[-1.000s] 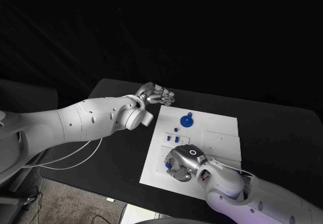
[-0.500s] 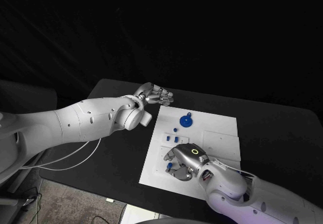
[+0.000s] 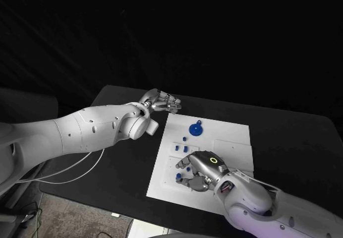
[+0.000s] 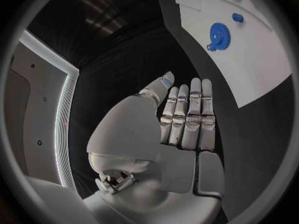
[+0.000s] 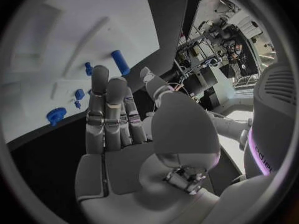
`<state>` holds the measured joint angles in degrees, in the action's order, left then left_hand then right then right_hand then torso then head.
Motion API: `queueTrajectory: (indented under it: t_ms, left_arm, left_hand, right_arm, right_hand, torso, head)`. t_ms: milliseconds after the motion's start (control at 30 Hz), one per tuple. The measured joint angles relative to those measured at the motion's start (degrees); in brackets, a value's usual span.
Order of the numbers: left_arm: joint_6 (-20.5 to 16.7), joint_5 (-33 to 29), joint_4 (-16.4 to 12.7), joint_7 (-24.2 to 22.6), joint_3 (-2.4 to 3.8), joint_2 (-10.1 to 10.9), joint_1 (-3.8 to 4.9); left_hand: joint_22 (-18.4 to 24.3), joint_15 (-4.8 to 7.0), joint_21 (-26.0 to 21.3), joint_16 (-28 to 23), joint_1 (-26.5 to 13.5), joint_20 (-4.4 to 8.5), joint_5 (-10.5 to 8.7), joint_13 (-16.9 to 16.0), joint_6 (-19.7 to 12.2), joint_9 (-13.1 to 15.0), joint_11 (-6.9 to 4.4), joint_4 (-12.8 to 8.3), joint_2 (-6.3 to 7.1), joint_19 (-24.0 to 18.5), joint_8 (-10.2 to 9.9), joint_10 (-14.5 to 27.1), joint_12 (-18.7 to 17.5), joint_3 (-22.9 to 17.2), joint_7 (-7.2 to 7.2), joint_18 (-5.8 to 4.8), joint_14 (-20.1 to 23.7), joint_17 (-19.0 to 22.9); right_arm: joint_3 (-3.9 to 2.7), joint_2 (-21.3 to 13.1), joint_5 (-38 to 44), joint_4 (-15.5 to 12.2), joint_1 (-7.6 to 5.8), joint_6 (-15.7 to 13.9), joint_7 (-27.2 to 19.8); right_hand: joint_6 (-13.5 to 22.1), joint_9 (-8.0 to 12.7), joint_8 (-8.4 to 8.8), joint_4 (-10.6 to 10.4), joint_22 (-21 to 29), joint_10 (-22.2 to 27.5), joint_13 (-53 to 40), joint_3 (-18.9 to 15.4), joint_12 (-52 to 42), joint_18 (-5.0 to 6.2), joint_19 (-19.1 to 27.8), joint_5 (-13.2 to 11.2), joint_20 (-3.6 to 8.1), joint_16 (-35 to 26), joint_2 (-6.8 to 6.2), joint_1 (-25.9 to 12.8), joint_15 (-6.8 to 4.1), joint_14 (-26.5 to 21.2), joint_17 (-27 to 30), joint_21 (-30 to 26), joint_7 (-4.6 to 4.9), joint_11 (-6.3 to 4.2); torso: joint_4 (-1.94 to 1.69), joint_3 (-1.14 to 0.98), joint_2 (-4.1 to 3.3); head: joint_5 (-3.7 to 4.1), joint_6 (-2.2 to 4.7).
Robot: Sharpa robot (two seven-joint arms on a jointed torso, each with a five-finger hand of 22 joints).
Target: Assemble the parts on the task board
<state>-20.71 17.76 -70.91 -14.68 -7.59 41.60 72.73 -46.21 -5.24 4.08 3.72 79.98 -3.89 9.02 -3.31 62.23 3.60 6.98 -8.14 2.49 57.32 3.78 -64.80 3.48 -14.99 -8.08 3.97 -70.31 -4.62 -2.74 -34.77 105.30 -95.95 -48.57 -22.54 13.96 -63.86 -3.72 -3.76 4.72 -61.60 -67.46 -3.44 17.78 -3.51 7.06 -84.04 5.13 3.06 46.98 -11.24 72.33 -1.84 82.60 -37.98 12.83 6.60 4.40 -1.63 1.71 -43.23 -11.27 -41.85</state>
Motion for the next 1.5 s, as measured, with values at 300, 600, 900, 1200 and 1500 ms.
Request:
queueTrajectory:
  t_ms: [300,600,900,1200,1500]
  left_arm:
    - [0.02,0.0,-0.03,0.01,-0.01,0.32,0.0]
    - [0.03,-0.01,0.19,0.0,-0.11,0.42,-0.13]
    - [0.06,-0.09,0.45,-0.1,-0.21,0.36,-0.54]
    - [0.08,-0.27,0.6,-0.14,-0.25,0.31,-0.87]
    - [0.19,-0.6,0.62,-0.36,-0.28,0.19,-1.0]
  left_hand:
    - [0.0,0.0,0.0,0.0,0.0,0.0,0.0,0.0,0.0,0.0,0.0,0.0,0.0,0.0,0.0,0.0,0.0,0.0,0.0,0.0,0.0,0.0]
    - [0.03,0.0,0.0,0.0,0.0,0.0,0.0,0.0,0.0,0.0,0.0,0.0,0.0,0.0,0.0,0.0,0.0,0.32,0.0,0.0,0.0,0.0]
    - [0.94,0.0,0.0,0.0,0.0,-0.21,0.0,0.0,0.0,0.0,0.0,0.2,0.0,0.21,0.0,0.0,0.0,0.52,0.0,0.0,0.0,0.0]
    - [2.47,0.0,0.0,0.0,-0.25,-0.21,0.0,0.0,-0.15,0.0,0.0,0.41,0.25,0.21,0.0,0.0,0.0,0.73,0.15,0.0,0.0,-0.06]
    - [6.77,-0.2,-0.25,0.0,-2.61,-0.93,1.12,0.0,-0.31,0.0,0.0,3.36,1.01,0.98,0.0,0.0,0.0,5.44,0.31,0.0,0.2,-0.36]
  right_arm:
    - [-5.03,-6.3,-10.05,-3.17,-0.09,-1.13,-1.87]
    - [-8.53,-14.4,-26.23,-2.82,-2.07,2.86,-2.28]
    - [-8.93,-19.69,-37.64,0.24,-3.33,12.88,4.03]
    - [-8.66,-21.56,-44.46,0.21,-3.5,22.86,15.56]
    - [-6.07,-20.99,-46.8,-0.59,-3.48,24.94,22.36]
  right_hand:
    - [-0.11,0.0,0.0,-2.3,0.36,-3.8,-0.04,-1.46,0.0,-0.03,0.0,2.5,0.0,0.27,1.17,-0.72,0.0,0.0,0.02,0.69,-0.11,-1.06]
    - [-2.5,-0.34,0.0,-2.42,0.0,-16.14,-5.16,-1.05,-4.71,-1.53,0.09,3.31,2.81,0.73,3.7,-1.29,-2.86,0.37,-0.95,1.59,-2.23,-5.26]
    - [-2.93,-2.98,0.0,-4.69,-3.89,-5.23,-41.79,0.37,-36.63,-2.69,0.0,0.77,3.72,6.79,5.54,-5.71,-3.9,-0.22,-8.09,8.48,-2.94,-6.43]
    - [-1.85,-5.96,0.0,-9.05,-8.78,-5.98,-54.77,3.37,-46.59,-2.69,0.0,-1.58,3.71,13.06,3.88,-11.98,-3.67,0.0,-17.43,15.62,-2.89,-6.15]
    - [0.26,-6.14,0.0,-11.7,-11.29,-6.55,-57.81,3.83,-47.55,-2.69,0.0,-1.84,3.71,13.7,0.84,-13.63,-3.47,0.2,-19.65,18.19,-2.4,-5.71]
  torso:
    - [0.09,0.0,0.05]
    - [0.62,-0.04,0.51]
    - [1.21,-0.38,1.04]
    - [1.55,-0.62,1.26]
    - [1.46,-0.43,1.3]
  head:
    - [1.24,0.44]
    - [3.71,1.08]
    - [6.6,1.26]
    - [8.97,0.86]
    - [10.26,0.59]
